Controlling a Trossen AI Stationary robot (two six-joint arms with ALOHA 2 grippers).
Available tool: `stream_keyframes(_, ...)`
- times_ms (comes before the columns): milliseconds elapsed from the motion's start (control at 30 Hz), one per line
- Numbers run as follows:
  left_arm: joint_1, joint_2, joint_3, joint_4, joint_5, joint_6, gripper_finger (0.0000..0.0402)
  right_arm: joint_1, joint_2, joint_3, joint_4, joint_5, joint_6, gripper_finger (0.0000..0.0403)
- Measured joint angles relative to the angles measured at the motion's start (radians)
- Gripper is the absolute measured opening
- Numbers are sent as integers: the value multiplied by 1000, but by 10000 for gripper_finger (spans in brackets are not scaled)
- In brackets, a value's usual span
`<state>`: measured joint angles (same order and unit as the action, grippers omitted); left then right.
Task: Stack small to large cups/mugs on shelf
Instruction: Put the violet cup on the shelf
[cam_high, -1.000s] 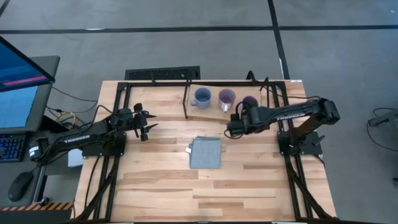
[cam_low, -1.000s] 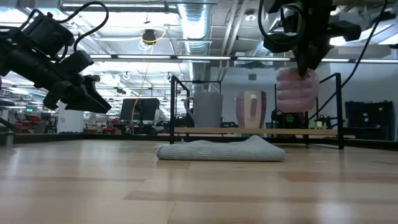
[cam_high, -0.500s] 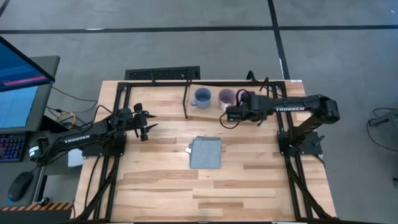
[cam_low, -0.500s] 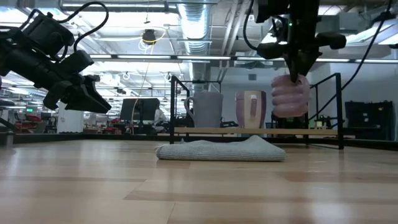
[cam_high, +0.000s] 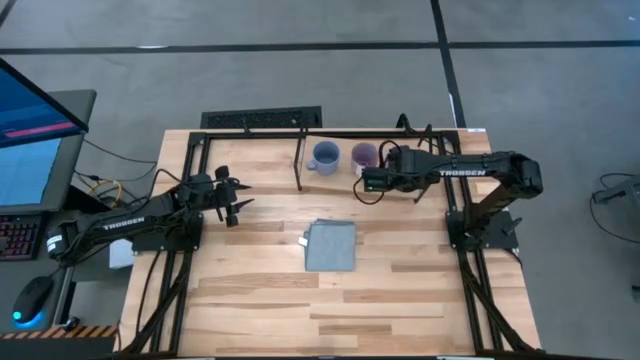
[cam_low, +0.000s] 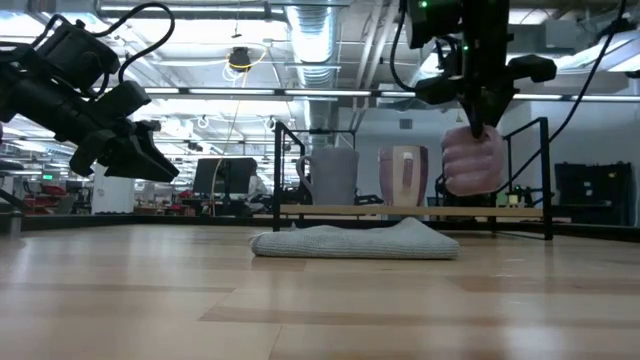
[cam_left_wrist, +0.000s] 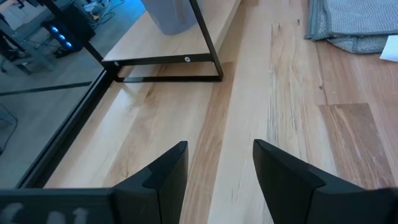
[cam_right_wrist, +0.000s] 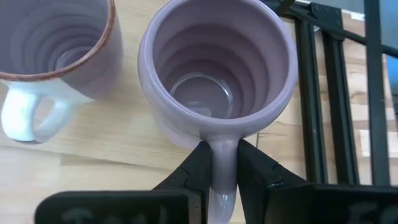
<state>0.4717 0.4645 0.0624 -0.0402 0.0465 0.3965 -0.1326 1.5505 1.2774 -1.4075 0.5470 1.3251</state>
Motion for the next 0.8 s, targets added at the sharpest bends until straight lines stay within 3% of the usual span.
stream_keyframes(800,0,0,0,0,0,0,174,-22,0,0,6,1,-24,72)
